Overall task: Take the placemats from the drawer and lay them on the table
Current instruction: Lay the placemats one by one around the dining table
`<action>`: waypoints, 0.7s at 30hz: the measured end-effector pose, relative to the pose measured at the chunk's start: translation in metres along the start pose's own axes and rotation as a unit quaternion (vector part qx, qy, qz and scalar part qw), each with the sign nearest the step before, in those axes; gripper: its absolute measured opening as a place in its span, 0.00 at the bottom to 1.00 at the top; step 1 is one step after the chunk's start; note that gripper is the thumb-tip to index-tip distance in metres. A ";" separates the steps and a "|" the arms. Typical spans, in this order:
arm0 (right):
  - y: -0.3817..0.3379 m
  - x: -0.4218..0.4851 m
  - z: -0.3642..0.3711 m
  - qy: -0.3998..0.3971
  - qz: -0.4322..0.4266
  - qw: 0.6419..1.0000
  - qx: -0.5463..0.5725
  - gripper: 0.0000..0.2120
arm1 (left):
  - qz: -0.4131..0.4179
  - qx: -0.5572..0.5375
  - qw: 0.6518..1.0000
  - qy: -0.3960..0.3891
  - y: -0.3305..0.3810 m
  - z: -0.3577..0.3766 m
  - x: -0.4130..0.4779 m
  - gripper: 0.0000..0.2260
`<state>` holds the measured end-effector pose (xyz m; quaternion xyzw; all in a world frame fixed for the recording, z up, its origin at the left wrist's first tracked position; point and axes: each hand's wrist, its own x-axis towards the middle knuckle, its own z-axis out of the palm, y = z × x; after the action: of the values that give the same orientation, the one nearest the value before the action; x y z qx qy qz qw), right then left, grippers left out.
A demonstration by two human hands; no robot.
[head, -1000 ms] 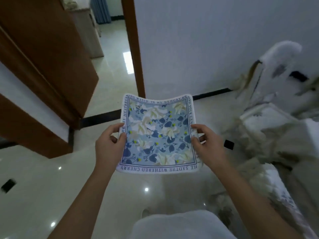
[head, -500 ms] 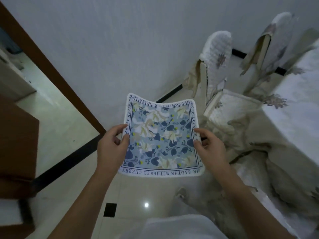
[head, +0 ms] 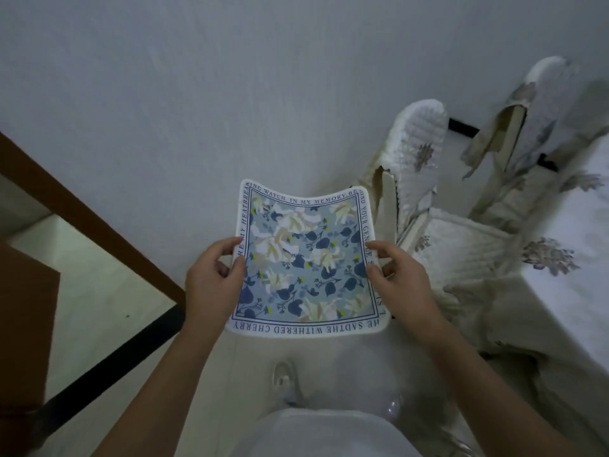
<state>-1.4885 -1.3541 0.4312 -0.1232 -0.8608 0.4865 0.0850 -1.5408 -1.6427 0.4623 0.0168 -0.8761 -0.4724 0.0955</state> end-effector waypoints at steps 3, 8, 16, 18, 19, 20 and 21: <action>0.013 0.024 -0.013 0.050 0.021 0.998 -0.019 0.15 | 0.022 -0.023 0.998 -0.045 0.008 0.035 0.041 0.12; 0.032 0.049 -0.050 0.152 0.089 0.984 -0.034 0.16 | 0.091 -0.060 0.983 -0.151 0.030 0.121 0.117 0.13; 0.051 0.022 -0.106 0.369 0.218 0.903 -0.016 0.13 | 0.205 -0.083 0.902 -0.370 0.119 0.264 0.160 0.14; 0.058 0.009 -0.115 0.401 0.244 0.883 -0.026 0.13 | 0.226 -0.091 0.877 -0.414 0.138 0.289 0.154 0.13; 0.062 0.003 -0.120 0.416 0.260 0.871 -0.028 0.14 | 0.237 -0.095 0.866 -0.430 0.147 0.303 0.150 0.13; 0.067 -0.003 -0.124 0.429 0.272 0.861 -0.034 0.14 | 0.247 -0.099 0.858 -0.439 0.154 0.314 0.145 0.14; 0.072 -0.008 -0.130 0.443 0.281 0.850 -0.044 0.14 | 0.255 -0.104 0.850 -0.448 0.162 0.328 0.140 0.14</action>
<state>-1.4372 -1.2149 0.4355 -0.5664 -0.6803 0.3453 0.3116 -1.7283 -1.2995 0.4429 -0.4308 -0.7431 -0.4759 -0.1892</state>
